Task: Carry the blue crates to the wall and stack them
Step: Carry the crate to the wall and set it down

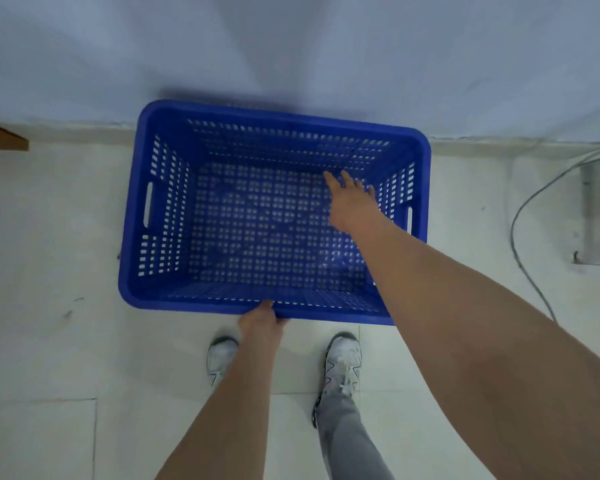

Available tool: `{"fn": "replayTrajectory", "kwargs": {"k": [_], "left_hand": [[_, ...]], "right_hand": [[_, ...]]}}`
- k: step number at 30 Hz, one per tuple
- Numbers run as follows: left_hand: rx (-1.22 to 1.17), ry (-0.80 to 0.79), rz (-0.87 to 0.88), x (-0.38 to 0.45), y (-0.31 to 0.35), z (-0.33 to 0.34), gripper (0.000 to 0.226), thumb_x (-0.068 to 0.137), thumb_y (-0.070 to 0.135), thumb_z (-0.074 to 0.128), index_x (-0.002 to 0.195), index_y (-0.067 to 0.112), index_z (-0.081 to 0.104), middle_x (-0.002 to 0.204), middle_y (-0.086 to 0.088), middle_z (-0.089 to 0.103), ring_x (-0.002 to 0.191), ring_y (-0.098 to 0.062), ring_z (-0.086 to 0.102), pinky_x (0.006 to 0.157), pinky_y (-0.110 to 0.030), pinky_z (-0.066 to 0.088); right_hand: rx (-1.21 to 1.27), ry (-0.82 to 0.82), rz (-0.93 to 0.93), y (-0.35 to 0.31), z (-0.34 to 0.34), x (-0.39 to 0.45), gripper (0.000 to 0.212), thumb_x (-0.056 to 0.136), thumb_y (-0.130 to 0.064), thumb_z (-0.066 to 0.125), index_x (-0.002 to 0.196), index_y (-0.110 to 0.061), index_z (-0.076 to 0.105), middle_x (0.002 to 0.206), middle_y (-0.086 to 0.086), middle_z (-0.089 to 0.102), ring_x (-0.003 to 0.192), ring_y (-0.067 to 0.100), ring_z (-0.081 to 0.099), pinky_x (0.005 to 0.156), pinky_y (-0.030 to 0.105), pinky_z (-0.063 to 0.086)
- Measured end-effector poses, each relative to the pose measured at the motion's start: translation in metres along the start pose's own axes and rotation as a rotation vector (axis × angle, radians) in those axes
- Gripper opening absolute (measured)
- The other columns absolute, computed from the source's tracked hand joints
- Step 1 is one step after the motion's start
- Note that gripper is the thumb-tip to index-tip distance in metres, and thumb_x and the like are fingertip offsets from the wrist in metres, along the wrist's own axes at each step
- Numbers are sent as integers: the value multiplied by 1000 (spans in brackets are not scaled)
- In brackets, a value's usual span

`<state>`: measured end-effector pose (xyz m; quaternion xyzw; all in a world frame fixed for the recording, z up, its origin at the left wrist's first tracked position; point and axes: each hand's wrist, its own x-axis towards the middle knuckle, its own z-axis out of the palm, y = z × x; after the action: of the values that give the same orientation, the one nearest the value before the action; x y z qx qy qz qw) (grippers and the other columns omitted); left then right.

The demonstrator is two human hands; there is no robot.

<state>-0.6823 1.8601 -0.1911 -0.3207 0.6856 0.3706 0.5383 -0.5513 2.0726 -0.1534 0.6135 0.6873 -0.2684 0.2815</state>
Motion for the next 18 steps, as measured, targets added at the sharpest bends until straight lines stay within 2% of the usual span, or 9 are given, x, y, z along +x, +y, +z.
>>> {"fn": "replayTrajectory", "kwargs": {"k": [3,6,7,8,10,12,13,15,18], "left_hand": [[217,-40,-51,-13,9,14,26,99,3,54,124,-2,52,105,-20,64,85,-32,66,65,-46,56],[778,-238,-195,-34,27,12,28,103,19,50,120,-3,52,94,-24,68,95,-40,69,77,-53,57],[987,-248,-164,-34,41,8,32,102,22,52,115,-7,57,92,-23,71,91,-38,71,80,-52,58],[1175,-174,9,-31,55,4,32,100,20,52,109,-9,62,90,-22,73,82,-35,71,78,-48,60],[1357,132,635,-18,93,-2,24,96,15,50,104,-6,60,97,-22,70,74,-30,64,69,-43,56],[1345,369,1015,-11,136,-6,33,92,13,54,122,0,49,121,-25,56,101,-39,56,78,-50,52],[1343,464,1041,-3,156,-9,47,90,14,58,133,4,41,133,-25,46,117,-43,48,88,-55,49],[1334,586,899,13,185,-19,74,84,15,66,147,11,26,149,-24,29,134,-46,31,107,-59,34],[1339,645,666,38,208,-39,93,82,18,71,154,20,11,154,-23,22,139,-47,24,115,-61,20]], "right_hand": [[76,-17,71,34,17,-15,92,92,-5,54,158,-25,-6,165,10,-11,152,32,2,123,46,10],[150,102,162,68,29,-29,86,92,-10,56,158,-19,2,165,13,-6,152,31,6,123,42,13],[120,189,215,81,32,-31,85,92,-13,57,158,-15,3,164,16,-4,152,31,6,123,43,11],[98,244,292,95,35,-33,86,91,-15,58,157,-12,3,163,20,-2,152,32,8,123,45,11],[181,208,486,119,37,-37,85,91,-12,57,156,-8,2,161,26,7,148,38,18,120,50,17],[237,43,523,135,45,-38,72,93,-9,52,152,0,12,152,26,27,134,43,39,110,50,36],[241,-25,505,139,49,-37,61,96,-10,50,147,5,21,146,25,35,128,42,46,103,47,44],[250,-97,509,137,56,-35,52,97,-8,49,142,8,27,140,25,43,122,41,52,93,43,48],[413,-9,606,130,66,-34,55,95,-2,50,142,5,22,137,27,47,122,42,52,90,43,45]]}}
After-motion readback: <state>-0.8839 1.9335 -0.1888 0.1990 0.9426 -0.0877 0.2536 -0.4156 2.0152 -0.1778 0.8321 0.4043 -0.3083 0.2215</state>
